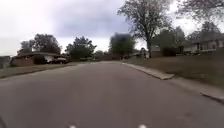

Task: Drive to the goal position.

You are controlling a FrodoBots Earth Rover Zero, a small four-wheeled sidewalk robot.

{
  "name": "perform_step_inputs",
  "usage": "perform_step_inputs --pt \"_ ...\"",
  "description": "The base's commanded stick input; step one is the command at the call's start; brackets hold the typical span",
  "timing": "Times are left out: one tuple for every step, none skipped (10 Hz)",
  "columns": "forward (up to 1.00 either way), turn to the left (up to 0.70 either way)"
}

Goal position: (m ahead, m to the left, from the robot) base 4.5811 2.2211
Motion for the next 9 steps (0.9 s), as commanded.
perform_step_inputs --pt "0.7 0.0" --pt "0.7 0.0" --pt "0.7 0.0" --pt "0.7 0.0" --pt "0.7 0.0" --pt "0.7 0.0" --pt "0.7 0.31" --pt "0.7 0.35" --pt "0.7 0.35"
